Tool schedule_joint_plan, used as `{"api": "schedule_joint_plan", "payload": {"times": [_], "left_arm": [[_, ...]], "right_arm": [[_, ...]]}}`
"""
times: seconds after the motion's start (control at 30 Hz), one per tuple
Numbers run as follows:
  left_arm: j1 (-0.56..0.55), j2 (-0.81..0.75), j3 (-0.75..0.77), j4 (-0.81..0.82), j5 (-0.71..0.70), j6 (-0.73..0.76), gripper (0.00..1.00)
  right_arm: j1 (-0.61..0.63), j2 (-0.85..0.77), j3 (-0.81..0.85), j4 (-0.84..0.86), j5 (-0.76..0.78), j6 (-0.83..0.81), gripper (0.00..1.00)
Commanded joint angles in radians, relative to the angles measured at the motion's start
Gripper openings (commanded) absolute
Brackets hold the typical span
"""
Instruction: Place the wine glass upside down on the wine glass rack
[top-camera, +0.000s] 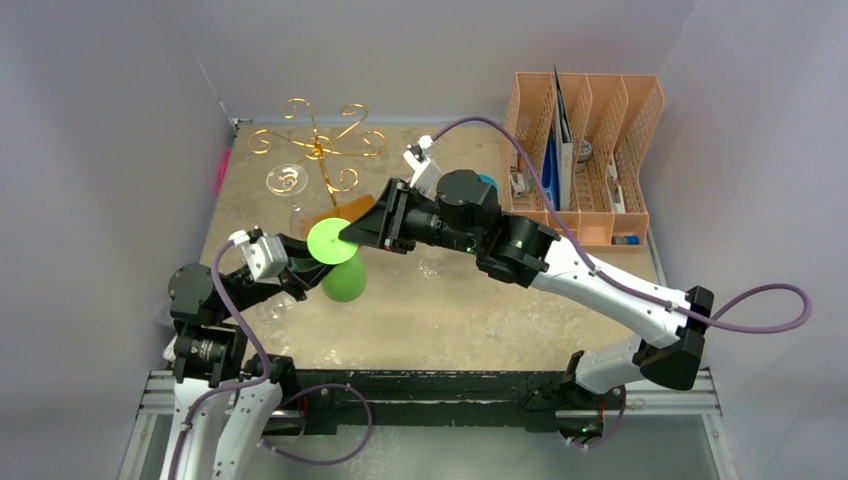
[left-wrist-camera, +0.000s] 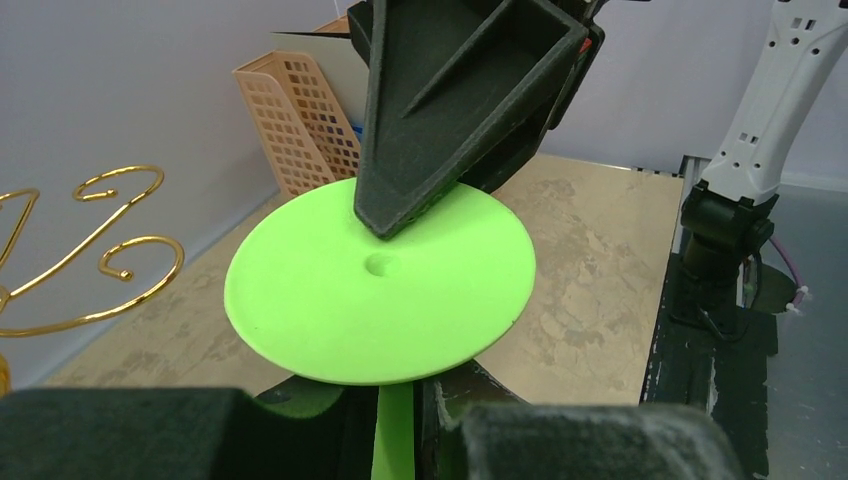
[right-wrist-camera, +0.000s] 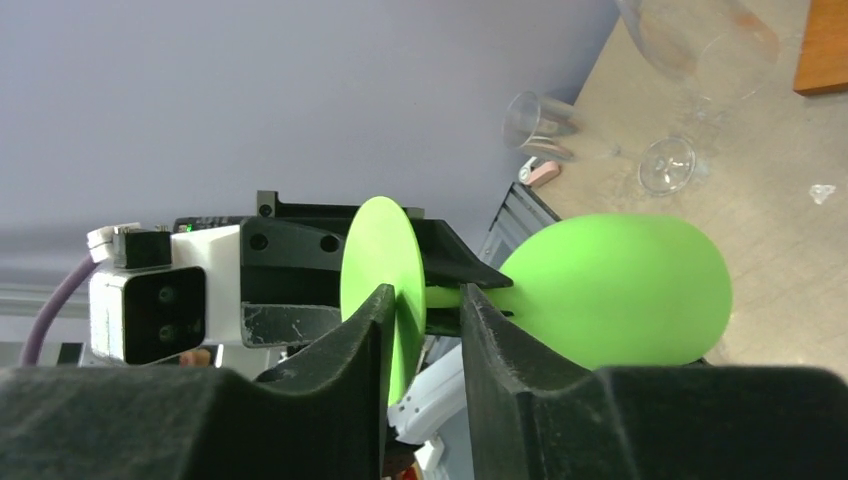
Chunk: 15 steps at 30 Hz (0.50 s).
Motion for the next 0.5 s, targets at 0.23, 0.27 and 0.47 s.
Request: {"api": "schedule_joint_plan", "payload": {"times": [0.23,0.27,0.47], "left_arm": [[-0.005,0.01,0.0,0.006,0.012,0.043,0.0],[-0.005,0.014,0.008,-0.02,-0.006,0.037,0.0],[-0.005,0.003,0.042,-0.125,-0.093,-0.013,0.47]], "right_arm": [[-0.014,0.002,0.031,0.056,-0.033,0.049,0.0],[-0.017,-0.001,0.028,0.057,-0.028,0.043,0.0],[-0.028,-0.021,0.027,0.072,0.026,0.01,0.0]]}}
